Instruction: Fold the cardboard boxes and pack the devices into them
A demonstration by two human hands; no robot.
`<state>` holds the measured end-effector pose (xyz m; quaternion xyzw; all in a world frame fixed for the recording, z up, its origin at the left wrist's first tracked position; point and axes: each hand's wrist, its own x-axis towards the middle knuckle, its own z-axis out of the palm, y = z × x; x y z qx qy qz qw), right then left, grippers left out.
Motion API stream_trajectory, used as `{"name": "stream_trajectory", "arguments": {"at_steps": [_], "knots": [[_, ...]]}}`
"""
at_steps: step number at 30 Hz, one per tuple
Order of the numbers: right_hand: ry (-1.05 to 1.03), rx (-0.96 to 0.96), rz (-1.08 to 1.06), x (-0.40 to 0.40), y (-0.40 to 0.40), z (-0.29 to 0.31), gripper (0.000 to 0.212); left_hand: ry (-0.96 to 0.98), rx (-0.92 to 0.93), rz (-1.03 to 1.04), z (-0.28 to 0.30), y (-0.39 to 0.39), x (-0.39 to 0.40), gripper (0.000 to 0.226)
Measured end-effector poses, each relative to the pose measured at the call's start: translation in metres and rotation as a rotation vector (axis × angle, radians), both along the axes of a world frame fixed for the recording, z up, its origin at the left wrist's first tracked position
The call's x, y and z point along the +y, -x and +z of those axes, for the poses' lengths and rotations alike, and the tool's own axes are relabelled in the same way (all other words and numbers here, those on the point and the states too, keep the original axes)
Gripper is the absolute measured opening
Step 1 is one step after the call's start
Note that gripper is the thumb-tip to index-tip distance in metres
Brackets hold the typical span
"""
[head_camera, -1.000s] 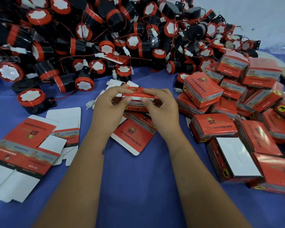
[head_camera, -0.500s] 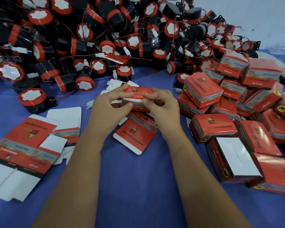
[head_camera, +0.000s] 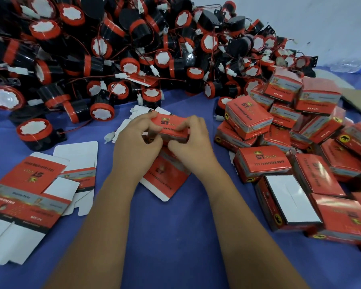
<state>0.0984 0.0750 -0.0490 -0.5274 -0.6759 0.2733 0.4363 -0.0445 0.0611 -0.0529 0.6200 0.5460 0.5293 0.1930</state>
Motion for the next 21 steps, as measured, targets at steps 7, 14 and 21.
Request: {"name": "stream_trajectory", "arguments": {"at_steps": [7,14,21], "knots": [[-0.194,-0.321,-0.067,-0.018,-0.013,0.038,0.045,0.022,-0.130,-0.004,0.006,-0.003,0.001,0.036],[-0.395,-0.108,-0.734,-0.062,-0.076,0.072,0.045,0.165,-0.009,0.049,-0.003,-0.004,0.005,0.032],[0.041,-0.464,-0.980,-0.070,-0.128,0.069,0.061,0.171,0.304,0.023,-0.002,-0.008,0.004,0.026]]}}
